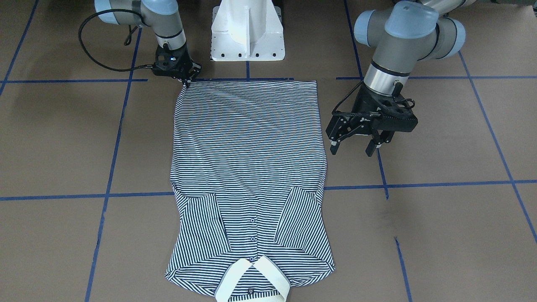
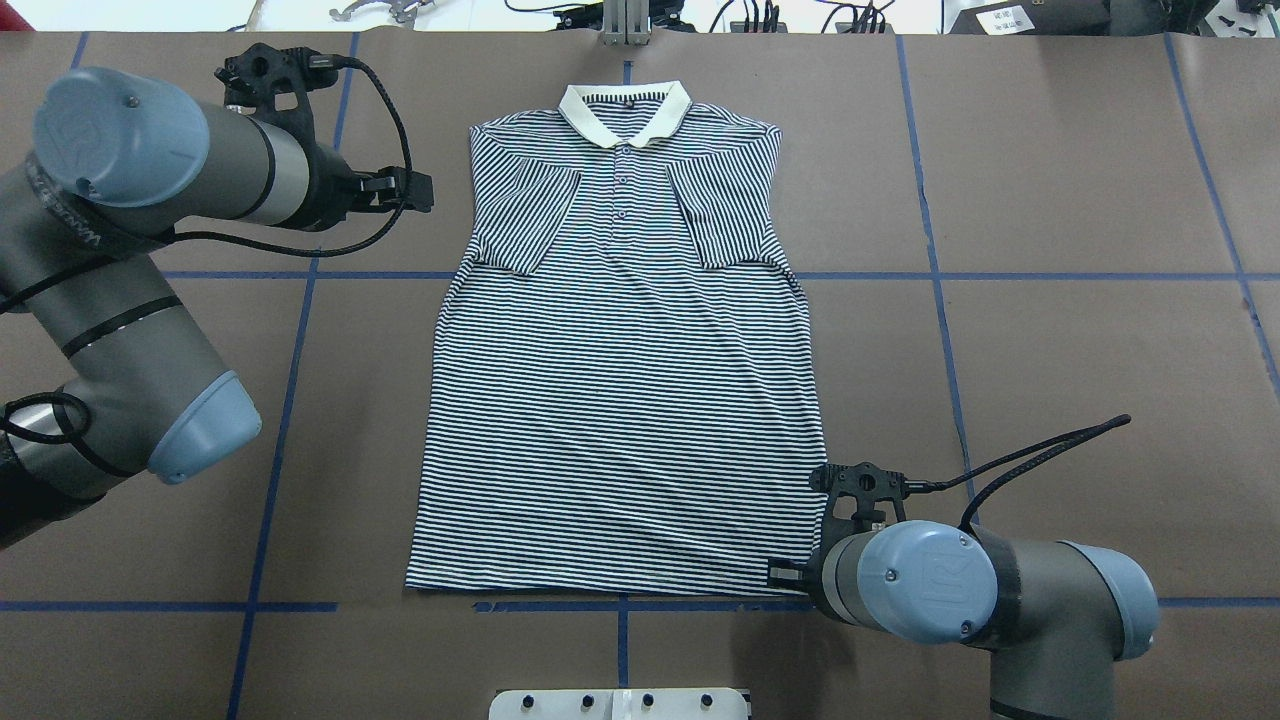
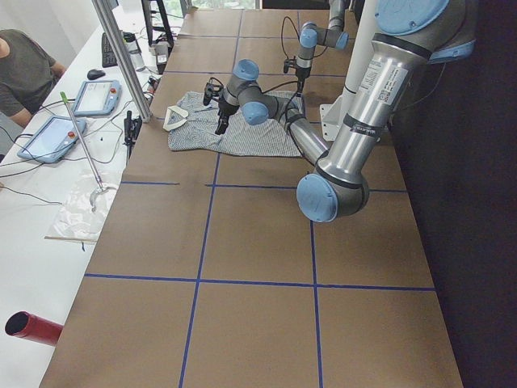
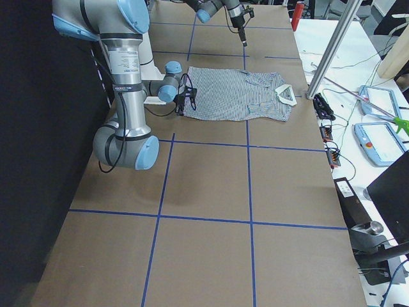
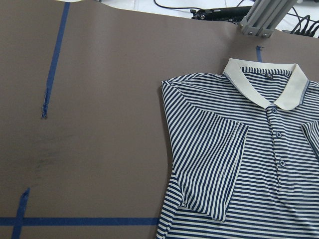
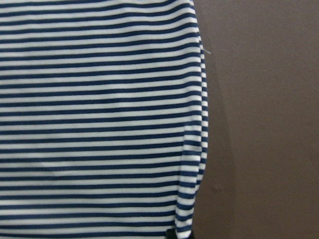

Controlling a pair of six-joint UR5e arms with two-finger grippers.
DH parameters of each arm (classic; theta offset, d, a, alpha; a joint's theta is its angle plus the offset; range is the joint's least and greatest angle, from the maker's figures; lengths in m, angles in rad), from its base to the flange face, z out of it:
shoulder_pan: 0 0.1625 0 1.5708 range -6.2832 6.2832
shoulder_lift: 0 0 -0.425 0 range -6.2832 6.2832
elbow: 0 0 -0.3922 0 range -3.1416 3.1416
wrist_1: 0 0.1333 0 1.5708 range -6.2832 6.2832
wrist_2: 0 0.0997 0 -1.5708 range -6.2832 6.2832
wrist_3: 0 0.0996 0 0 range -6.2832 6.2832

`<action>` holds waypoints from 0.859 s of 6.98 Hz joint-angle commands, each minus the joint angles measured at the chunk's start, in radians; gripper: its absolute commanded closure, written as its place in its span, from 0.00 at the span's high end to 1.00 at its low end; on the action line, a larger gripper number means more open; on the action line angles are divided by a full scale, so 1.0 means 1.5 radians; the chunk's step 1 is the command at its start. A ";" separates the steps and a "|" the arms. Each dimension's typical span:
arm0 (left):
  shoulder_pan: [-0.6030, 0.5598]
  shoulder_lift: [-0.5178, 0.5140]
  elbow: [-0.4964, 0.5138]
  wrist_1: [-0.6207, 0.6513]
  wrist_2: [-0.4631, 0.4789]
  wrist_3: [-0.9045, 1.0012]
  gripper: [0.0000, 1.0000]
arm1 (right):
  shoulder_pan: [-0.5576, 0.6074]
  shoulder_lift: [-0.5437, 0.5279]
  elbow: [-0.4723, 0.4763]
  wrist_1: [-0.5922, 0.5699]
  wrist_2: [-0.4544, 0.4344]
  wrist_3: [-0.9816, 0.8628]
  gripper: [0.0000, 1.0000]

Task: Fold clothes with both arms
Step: 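Move the left gripper to the other hem corner nearest the robot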

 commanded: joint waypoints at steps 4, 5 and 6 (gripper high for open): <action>0.054 0.088 -0.091 0.007 -0.102 -0.232 1.00 | 0.019 0.010 0.023 0.005 -0.021 0.000 0.00; 0.140 0.132 -0.134 0.013 -0.039 -0.331 1.00 | 0.024 0.010 0.026 0.010 -0.020 -0.001 0.00; 0.235 0.137 -0.137 0.055 0.053 -0.411 1.00 | 0.024 0.010 0.042 0.010 -0.020 -0.001 0.00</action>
